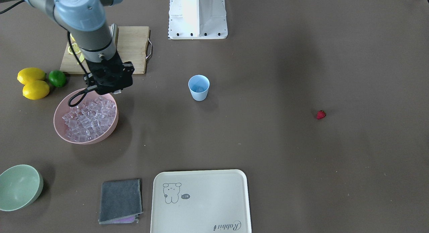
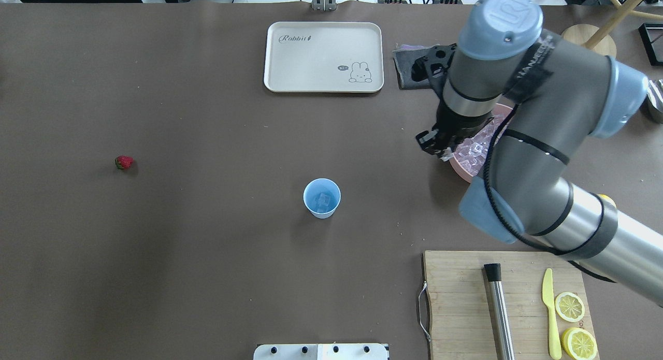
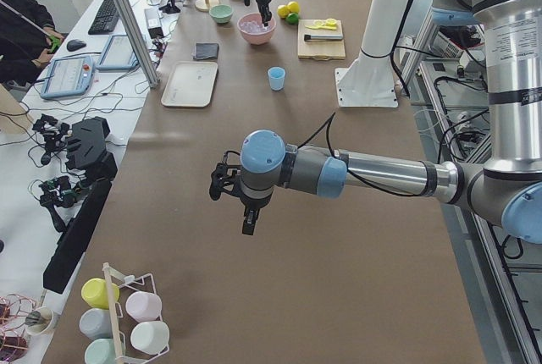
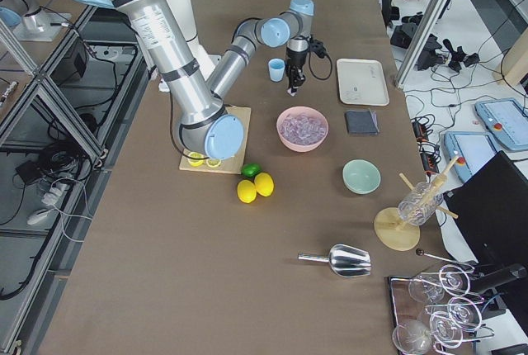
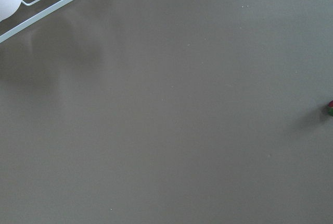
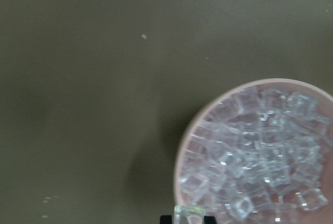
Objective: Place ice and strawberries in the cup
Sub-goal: 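Carry the ice cube with the right gripper to the blue cup and release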
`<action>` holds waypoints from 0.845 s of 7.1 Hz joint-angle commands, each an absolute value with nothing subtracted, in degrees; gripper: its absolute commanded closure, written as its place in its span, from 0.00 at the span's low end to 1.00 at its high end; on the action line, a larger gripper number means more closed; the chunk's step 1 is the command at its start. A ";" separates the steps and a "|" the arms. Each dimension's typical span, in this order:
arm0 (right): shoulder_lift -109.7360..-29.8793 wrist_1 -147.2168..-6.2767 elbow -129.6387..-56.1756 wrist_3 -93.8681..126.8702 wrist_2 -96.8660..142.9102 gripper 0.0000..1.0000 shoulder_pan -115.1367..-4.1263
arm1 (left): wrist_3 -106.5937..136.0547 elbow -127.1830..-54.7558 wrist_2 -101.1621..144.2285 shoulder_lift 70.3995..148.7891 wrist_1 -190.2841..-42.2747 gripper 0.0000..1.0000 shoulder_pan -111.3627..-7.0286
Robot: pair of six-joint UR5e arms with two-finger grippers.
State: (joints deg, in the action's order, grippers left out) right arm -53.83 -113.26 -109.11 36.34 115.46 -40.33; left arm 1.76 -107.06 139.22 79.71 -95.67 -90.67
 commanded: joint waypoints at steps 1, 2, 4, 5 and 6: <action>-47.73 -101.61 -102.61 56.51 114.97 1.00 -32.20 | 1.76 -107.05 139.22 79.72 -95.63 0.03 -90.62; -47.64 -91.25 -97.87 63.91 112.35 1.00 -29.47 | 1.76 -106.96 139.22 79.72 -95.62 0.03 -90.62; -47.64 -87.45 -96.42 69.50 112.06 1.00 -26.38 | 1.84 -106.61 139.22 80.15 -95.62 0.03 -90.53; -47.64 -87.45 -96.59 69.61 112.06 1.00 -26.19 | 3.59 -106.61 139.13 80.59 -95.71 0.03 -90.18; -47.72 -87.45 -96.59 69.61 112.06 1.00 -26.28 | 7.34 -106.44 139.13 81.47 -96.76 0.03 -88.17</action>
